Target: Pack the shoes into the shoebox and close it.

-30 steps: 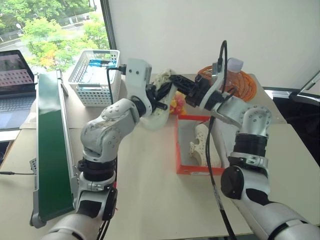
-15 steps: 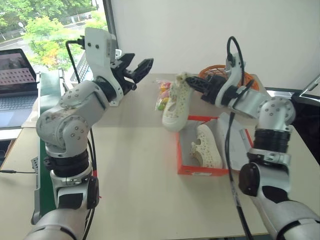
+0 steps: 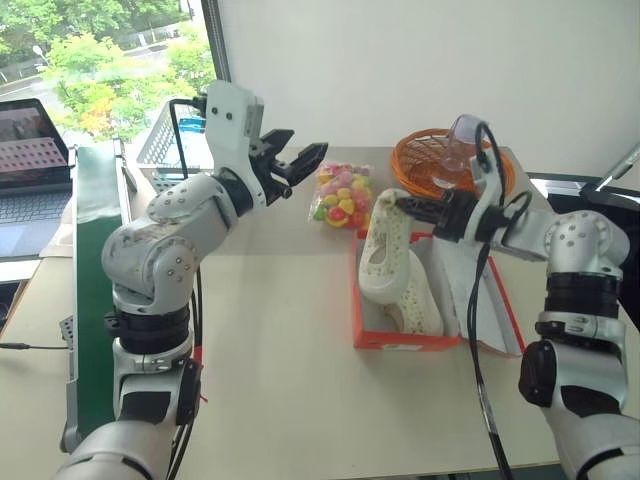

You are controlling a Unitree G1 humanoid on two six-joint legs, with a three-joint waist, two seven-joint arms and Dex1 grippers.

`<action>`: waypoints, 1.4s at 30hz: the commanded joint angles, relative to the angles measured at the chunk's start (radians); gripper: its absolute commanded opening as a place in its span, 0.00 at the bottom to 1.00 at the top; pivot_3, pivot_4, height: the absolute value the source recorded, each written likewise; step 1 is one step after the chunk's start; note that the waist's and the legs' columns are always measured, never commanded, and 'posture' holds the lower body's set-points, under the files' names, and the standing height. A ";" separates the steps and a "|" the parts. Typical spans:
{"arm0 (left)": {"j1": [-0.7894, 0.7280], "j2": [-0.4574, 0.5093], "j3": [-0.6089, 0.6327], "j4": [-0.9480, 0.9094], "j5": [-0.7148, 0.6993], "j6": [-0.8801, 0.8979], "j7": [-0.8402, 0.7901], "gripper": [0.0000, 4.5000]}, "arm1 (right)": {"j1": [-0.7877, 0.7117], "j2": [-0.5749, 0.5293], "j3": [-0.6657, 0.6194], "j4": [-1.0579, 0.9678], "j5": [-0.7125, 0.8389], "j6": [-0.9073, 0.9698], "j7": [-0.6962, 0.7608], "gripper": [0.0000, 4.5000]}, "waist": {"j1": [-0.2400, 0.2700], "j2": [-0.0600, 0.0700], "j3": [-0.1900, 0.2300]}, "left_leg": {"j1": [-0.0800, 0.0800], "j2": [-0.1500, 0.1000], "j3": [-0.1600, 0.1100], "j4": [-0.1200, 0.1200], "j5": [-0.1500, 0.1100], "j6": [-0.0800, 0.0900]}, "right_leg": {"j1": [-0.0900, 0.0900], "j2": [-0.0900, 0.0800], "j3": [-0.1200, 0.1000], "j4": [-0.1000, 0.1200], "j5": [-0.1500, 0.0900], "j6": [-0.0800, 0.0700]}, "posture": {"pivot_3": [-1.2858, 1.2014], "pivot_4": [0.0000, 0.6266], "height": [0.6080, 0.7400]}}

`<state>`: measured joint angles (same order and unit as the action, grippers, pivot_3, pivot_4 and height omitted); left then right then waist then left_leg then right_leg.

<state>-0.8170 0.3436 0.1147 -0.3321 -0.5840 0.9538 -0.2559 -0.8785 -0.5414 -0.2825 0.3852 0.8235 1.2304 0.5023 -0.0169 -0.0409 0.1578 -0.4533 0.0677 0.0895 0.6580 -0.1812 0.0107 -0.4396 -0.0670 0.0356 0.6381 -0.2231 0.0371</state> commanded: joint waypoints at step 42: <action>0.041 0.029 -0.049 -0.088 0.046 -0.004 0.020 0.73 | 0.068 -0.086 0.717 -0.261 -0.692 -0.286 0.295 0.94 | 0.026 0.000 0.000 | 0.004 -0.001 0.000 0.002 0.000 0.000 | 0.004 0.000 0.000 0.002 0.000 0.000 | 0.52 0.24 1.00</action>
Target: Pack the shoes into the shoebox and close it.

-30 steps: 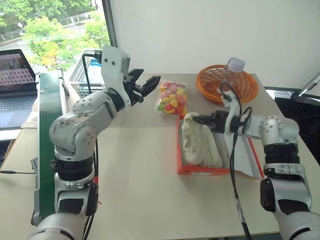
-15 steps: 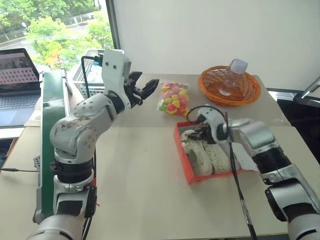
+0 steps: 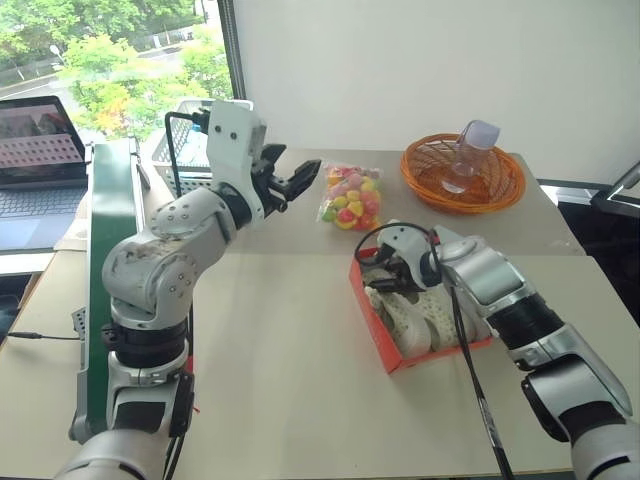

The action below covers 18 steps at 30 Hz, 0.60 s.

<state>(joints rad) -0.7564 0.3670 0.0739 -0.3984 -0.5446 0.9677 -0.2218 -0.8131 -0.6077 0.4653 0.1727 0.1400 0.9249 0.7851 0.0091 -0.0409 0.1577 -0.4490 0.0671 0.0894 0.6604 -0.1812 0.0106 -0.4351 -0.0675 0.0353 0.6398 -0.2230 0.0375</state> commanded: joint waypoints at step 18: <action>0.021 0.125 -0.152 -0.010 -0.022 -0.008 -0.296 0.73 | -0.087 -0.104 -0.499 -0.295 0.369 0.338 0.133 0.99 | -0.006 0.000 0.000 | -0.001 0.000 0.000 0.000 0.000 0.000 | -0.001 0.000 0.001 0.000 0.000 0.000 | 0.52 0.24 1.00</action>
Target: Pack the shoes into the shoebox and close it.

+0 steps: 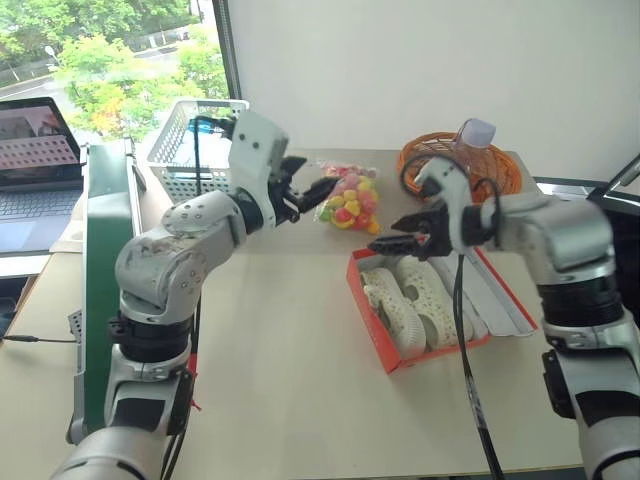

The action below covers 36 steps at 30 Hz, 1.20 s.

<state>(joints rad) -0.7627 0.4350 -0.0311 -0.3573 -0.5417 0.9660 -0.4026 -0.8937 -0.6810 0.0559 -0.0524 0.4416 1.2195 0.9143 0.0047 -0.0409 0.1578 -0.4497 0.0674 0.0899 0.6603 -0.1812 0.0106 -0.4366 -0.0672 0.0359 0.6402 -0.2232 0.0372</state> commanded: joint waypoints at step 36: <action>0.011 0.137 -0.324 0.229 0.253 -0.357 -0.630 0.73 | 1.360 0.036 -0.776 -0.448 0.199 -0.091 -0.094 0.02 | -0.018 0.005 -0.004 | 0.010 -0.002 -0.005 0.001 -0.001 0.002 | 0.014 -0.003 0.002 -0.007 -0.011 0.002 | 0.52 0.24 1.00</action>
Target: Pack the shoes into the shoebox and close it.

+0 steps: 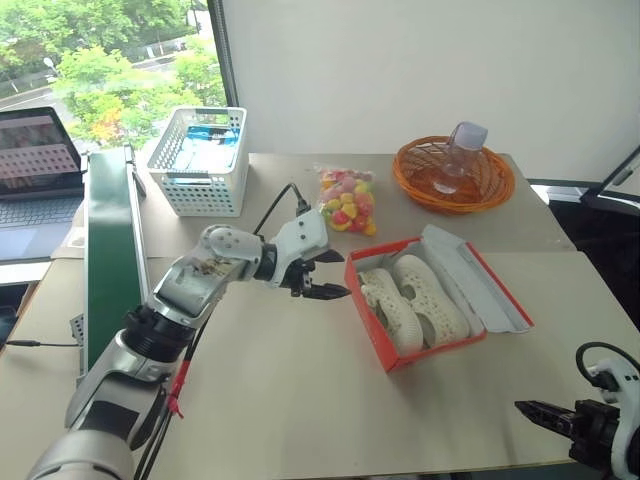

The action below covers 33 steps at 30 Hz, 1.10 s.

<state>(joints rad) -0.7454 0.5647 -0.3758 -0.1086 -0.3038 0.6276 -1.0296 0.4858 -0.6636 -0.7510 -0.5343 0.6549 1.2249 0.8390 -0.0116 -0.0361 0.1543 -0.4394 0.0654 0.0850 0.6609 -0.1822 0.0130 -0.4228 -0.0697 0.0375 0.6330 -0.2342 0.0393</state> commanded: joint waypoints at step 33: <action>0.014 0.043 0.087 -0.153 0.011 0.108 0.056 0.73 | -0.701 0.344 0.033 1.011 0.107 -0.681 -0.230 0.02 | -0.003 -0.015 -0.009 | 0.002 0.000 0.003 0.000 -0.001 0.001 | 0.006 0.003 0.004 -0.006 0.007 -0.006 | 0.52 0.24 1.00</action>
<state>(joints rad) -0.7205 0.6186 -0.3057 -0.2239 -0.2818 0.7365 -0.9817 -0.1924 -0.3419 -0.7192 0.4820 0.6857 0.5114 0.5439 -0.0150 -0.0508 0.1451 -0.4375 0.0651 0.0878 0.6604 -0.1828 0.0146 -0.4178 -0.0670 0.0417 0.6280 -0.2275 0.0332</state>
